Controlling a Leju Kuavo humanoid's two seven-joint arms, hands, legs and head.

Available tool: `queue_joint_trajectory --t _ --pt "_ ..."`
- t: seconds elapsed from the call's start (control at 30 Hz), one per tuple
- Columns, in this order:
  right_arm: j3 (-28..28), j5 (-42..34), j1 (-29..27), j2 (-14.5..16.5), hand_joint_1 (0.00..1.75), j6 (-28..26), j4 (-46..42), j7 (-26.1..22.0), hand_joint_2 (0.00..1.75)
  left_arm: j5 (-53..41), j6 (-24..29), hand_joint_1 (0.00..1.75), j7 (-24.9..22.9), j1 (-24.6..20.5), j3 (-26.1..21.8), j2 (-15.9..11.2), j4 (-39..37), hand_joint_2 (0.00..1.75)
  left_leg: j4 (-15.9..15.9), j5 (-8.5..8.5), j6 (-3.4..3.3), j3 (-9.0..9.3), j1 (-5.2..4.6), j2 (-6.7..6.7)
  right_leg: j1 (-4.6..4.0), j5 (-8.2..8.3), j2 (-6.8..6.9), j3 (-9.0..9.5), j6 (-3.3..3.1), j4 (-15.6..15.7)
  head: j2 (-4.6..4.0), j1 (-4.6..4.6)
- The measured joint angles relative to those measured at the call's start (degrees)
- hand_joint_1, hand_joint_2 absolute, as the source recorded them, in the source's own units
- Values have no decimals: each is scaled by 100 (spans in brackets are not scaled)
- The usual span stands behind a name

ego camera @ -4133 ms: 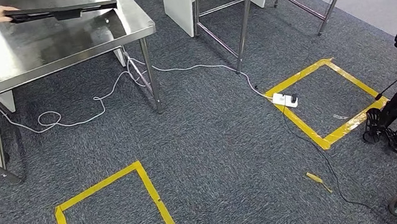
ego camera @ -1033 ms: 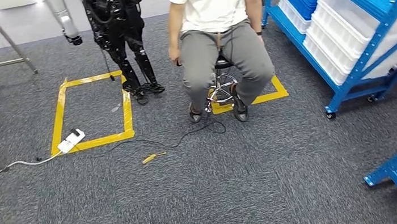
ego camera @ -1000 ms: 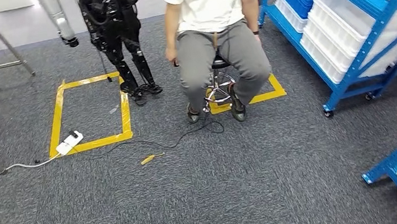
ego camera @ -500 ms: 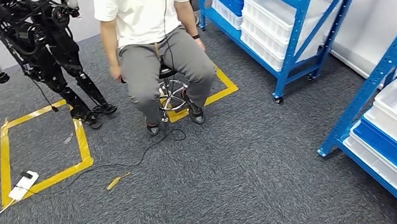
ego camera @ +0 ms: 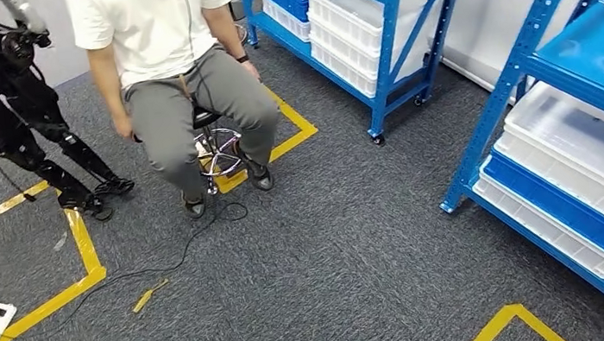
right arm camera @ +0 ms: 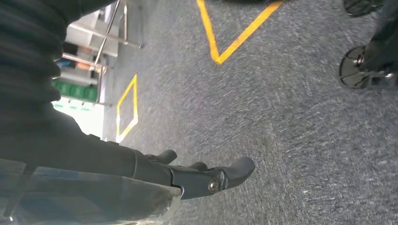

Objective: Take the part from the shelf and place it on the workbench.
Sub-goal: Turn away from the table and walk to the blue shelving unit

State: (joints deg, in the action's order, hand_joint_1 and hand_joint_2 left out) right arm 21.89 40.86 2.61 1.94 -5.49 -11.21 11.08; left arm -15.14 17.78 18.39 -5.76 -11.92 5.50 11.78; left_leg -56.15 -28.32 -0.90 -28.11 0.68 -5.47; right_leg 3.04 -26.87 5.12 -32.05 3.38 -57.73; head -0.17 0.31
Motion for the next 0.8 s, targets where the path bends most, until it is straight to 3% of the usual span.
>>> queue_joint_trajectory --t 0.03,0.1,0.13,0.2,0.23,0.3,0.33,0.37,0.4,0.47,0.53,0.6,0.63,0.7,0.77,0.8 --pt "2 -7 7 8 0 3 -1 0 175 -14 -2 0 -8 -6 1 -8 1 0 -22 -43 46 23 -12 -65 -8 30 53 24 -46 41 0 -13" --pt "9 -14 9 11 0 8 -1 0 175 -36 -8 0 -25 -34 2 -7 5 0 -38 -94 103 66 23 -180 -15 25 -117 19 -151 14 0 -66" --pt "16 -15 5 11 0 10 -1 -1 175 -42 -12 0 -30 -51 3 -3 9 0 -84 -143 127 73 62 -143 -15 25 -195 18 -191 11 0 -75" --pt "30 -16 3 7 0 10 -1 -1 175 -46 -16 0 -32 -65 3 1 15 0 -465 -408 159 -79 114 136 -36 30 -348 21 -256 13 0 -89" --pt "36 -15 3 6 0 9 -1 -1 175 -46 -17 0 -37 -61 3 2 15 0 -833 -610 161 -258 121 321 -60 36 -419 18 -285 14 0 -96" --pt "40 -11 2 5 0 7 -1 -4 175 -44 -17 0 -55 -43 2 3 14 0 -1603 -888 127 -701 106 487 -124 36 -589 15 -322 12 0 -105" --pt "42 -3 0 5 0 10 -1 -7 175 -39 -17 0 -66 -36 1 4 14 0 -1778 -863 86 -846 90 510 -158 36 -680 21 -333 12 0 -103" --pt "42 8 -3 3 0 17 -1 -10 175 -31 -14 0 -73 -34 1 6 14 0 -1714 -708 23 -885 62 532 -192 34 -771 31 -340 13 0 -103" --pt "43 23 -4 1 0 27 -1 -13 175 -17 -8 0 -77 -34 1 6 14 0 -1437 -468 -57 -820 25 577 -219 37 -859 41 -346 15 0 -102" --pt "43 56 -2 11 0 50 0 -13 175 9 10 0 -75 -33 -2 -8 13 0 -675 -22 -241 -558 -76 809 -236 51 -1013 50 -362 25 0 -92" --pt "43 85 4 25 0 73 1 -12 175 22 22 0 -59 -27 -7 -27 13 0 -301 130 -355 -424 -157 958 -217 66 -1130 35 -360 39 0 -88" --pt "43 104 1 27 0 93 1 -10 175 28 25 0 -30 -29 -9 -28 16 0 -201 162 -394 -381 -188 879 -228 95 -1231 17 -317 97 0 -100" --pt "42 109 -5 25 0 99 2 -6 175 31 26 0 -17 -33 -10 -24 19 0 -98 211 -394 -320 -170 817 -245 105 -1227 14 -302 106 0 -104" --pt "42 117 5 17 0 96 2 3 175 45 21 0 6 -28 -15 -16 21 0 153 328 -408 -180 -130 674 -296 -28 -977 -138 -309 -136 0 -77" --pt "43 127 28 6 0 83 2 3 175 60 9 0 21 -11 -24 -12 19 0 248 379 -405 -132 -115 518 -276 -326 -678 -491 -326 -790 0 -45" --pt "43 134 35 -2 0 76 2 -2 175 64 4 0 25 -2 -30 -9 17 0 247 378 -392 -136 -111 433 -239 -441 -627 -675 -298 -1122 0 -39"
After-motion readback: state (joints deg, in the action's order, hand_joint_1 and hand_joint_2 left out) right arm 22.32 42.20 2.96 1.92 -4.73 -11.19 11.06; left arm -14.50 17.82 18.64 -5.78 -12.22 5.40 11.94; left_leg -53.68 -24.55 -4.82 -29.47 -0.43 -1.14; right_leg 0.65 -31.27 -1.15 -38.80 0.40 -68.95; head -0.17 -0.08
